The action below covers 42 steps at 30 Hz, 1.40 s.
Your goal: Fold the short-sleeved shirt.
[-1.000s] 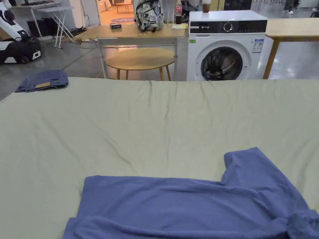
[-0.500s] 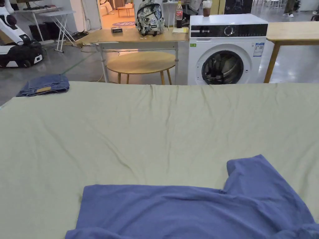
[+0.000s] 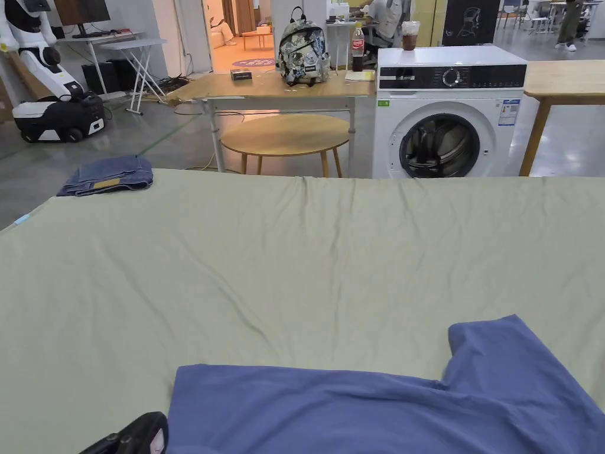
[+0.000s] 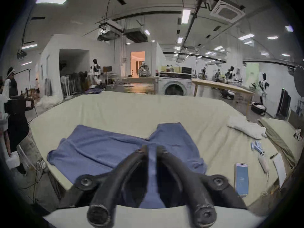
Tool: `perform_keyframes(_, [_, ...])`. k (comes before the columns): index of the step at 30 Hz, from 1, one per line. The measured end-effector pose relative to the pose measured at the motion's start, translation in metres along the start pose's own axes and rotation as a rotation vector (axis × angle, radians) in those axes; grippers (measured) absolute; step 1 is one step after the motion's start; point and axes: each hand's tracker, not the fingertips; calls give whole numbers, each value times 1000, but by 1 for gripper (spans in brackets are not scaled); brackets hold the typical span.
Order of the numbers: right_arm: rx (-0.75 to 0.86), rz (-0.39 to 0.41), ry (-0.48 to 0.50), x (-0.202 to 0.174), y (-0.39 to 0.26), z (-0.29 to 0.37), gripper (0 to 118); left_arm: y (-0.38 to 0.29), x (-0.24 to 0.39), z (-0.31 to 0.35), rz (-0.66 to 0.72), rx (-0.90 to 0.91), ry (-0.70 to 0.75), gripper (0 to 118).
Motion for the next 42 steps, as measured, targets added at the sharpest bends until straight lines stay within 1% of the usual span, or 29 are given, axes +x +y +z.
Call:
perform_keyframes(1, [-1, 4, -3, -4, -1, -3, 0, -1, -1, -3, 14, 3, -14, 0])
perform_keyframes(2, [-21, 11, -21, -2, -3, -8, 0, 1, -3, -8, 25, -35, -35, 0])
perform_keyframes(3, [-39, 14, -17, -1, -2, -12, 0, 2, -3, -10, 21, -31, -9, 0])
perform_keyframes(5, [-42, 10, -24, 0, -6, -15, 0, 4, -10, -18, 31, -85, 3, 0])
perform_keyframes(7, [-59, -16, -5, 5, -8, -16, 0, 8, -23, -34, 48, -151, -11, 0])
perform_keyframes(8, [-57, -36, -8, 8, -10, -15, 0, 7, -27, -41, 61, -166, 12, 0])
perform_keyframes(9, [-63, -51, -4, 12, -11, -14, 0, 10, -35, -57, 55, -134, 3, 0])
perform_keyframes(11, [-71, -71, -21, 18, -16, -14, 0, 18, -52, -88, 60, -224, 0, 0])
perform_keyframes(13, [-85, -92, -23, 26, -21, -13, 0, 25, -69, -124, 82, -350, 30, 28])
perform_keyframes(14, [-92, -108, -25, 31, -25, -13, 0, 22, -80, -149, 103, -362, 21, 41])
perform_keyframes(15, [-99, -119, -25, 35, -28, -12, 0, 24, -90, -170, 120, -423, 23, 51])
perform_keyframes(18, [-120, -139, -55, 48, -38, -7, 0, 5, -115, -225, 182, -510, 51, 54])
perform_keyframes(20, [-137, -148, -65, 58, -43, -4, 0, -10, -121, -252, 250, -587, 60, 54])
perform_keyframes(22, [-151, -149, -91, 65, -47, -1, 0, -18, -121, -268, 285, -664, 168, 53])
perform_keyframes(23, [-159, -149, -106, 70, -48, 1, 0, -24, -120, -270, 282, -672, 192, 53])
perform_keyframes(24, [-165, -149, -118, 75, -49, 2, 0, -32, -123, -276, 322, -688, 149, 51])
perform_keyframes(26, [-176, -143, -144, 81, -51, 3, 0, -30, -115, -275, 278, -655, 177, 48])
perform_keyframes(27, [-180, -142, -152, 85, -50, 1, 0, -25, -115, -274, 219, -654, 190, 46])
perform_keyframes(29, [-182, -145, -151, 94, -45, -8, 0, -6, -111, -281, 51, -711, 204, 33])
perform_keyframes(31, [-182, -145, -137, 100, -34, -22, 0, 6, -102, -284, -53, -741, 188, 15])
perform_keyframes(33, [-171, -132, -130, 108, -19, -45, 0, 9, -98, -291, -64, -765, 174, 4])
perform_keyframes(34, [-174, -127, -129, 112, -7, -60, 2, 11, -95, -294, -68, -782, 182, 3])
perform_keyframes(35, [-194, -121, -128, 118, 5, -81, 17, 10, -93, -294, -60, -783, 189, 2])
perform_keyframes(36, [-224, -128, -116, 126, 14, -102, 49, 10, -92, -296, -58, -797, 194, 2])
perform_keyframes(37, [-245, -160, -89, 136, 21, -126, 64, 11, -92, -298, -61, -806, 197, 2])
perform_keyframes(38, [-305, -197, -74, 144, 30, -154, 64, 13, -93, -299, -54, -816, 194, 2])
perform_keyframes(40, [-408, -239, -85, 162, 33, -208, 64, 16, -96, -298, -48, -820, 193, 2])
perform_keyframes(41, [-463, -250, -108, 171, 32, -235, 64, 15, -97, -297, -35, -820, 187, 2])
perform_keyframes(42, [-518, -286, -121, 177, 29, -258, 64, 13, -96, -293, -15, -816, 184, 2])
